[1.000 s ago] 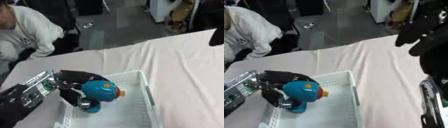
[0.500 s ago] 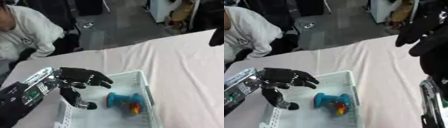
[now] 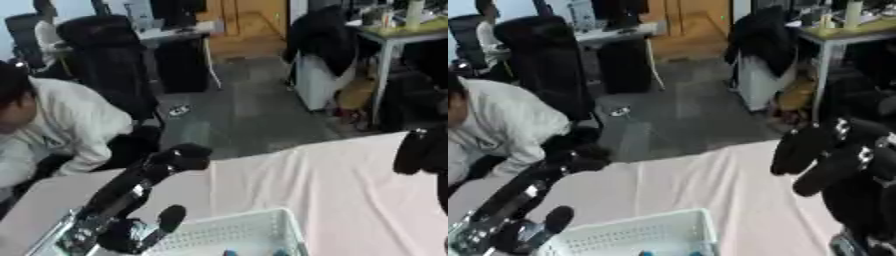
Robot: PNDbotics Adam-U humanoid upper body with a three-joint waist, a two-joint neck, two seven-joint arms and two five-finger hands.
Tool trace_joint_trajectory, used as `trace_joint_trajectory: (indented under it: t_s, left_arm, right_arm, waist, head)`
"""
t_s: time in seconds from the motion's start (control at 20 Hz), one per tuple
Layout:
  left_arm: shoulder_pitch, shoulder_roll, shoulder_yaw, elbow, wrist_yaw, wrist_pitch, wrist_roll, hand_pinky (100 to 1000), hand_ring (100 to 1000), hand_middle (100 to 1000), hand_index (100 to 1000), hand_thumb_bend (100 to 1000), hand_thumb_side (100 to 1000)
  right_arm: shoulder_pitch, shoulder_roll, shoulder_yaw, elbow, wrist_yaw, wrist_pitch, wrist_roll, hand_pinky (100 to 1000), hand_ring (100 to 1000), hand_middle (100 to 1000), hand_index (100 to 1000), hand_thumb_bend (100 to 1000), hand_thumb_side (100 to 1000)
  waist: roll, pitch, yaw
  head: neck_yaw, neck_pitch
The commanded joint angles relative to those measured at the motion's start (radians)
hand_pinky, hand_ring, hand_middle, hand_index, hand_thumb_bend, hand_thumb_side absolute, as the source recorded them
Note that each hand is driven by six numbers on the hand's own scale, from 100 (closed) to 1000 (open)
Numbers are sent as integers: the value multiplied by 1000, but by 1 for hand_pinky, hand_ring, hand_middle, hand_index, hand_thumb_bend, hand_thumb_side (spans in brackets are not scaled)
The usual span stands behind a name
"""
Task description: Pick up objects on the table and place them in the box.
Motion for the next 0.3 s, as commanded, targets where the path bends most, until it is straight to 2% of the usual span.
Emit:
trace_joint_trajectory:
  t_s: [0.05,0.15,0.25,0.3]
  left_arm:
    - [7,-74,27,-109,10,-18,41,982,825,908,898,205,887]
    - [15,-113,20,-139,10,-29,15,979,826,911,886,197,881]
    - [21,-144,6,-147,29,-28,-15,972,816,915,891,193,875]
    - [21,-151,2,-149,40,-27,-29,974,817,925,894,192,871]
  right_arm:
    - [-12,-22,25,-12,-19,-50,62,332,429,474,623,100,1000]
    - [-11,-29,42,-11,-44,-88,115,327,425,473,635,100,1000]
    - [-13,-37,56,-4,-74,-122,166,317,418,464,608,100,1000]
    - [-13,-39,57,3,-88,-136,186,303,406,456,593,100,1000]
  waist:
    - [-18,-14,10]
    - [-31,-18,21]
    - [-42,-25,34]
    - [-45,-28,38]
  head:
    - [-20,-122]
    - [-24,-179]
    - [-21,-235]
    - [-20,-249]
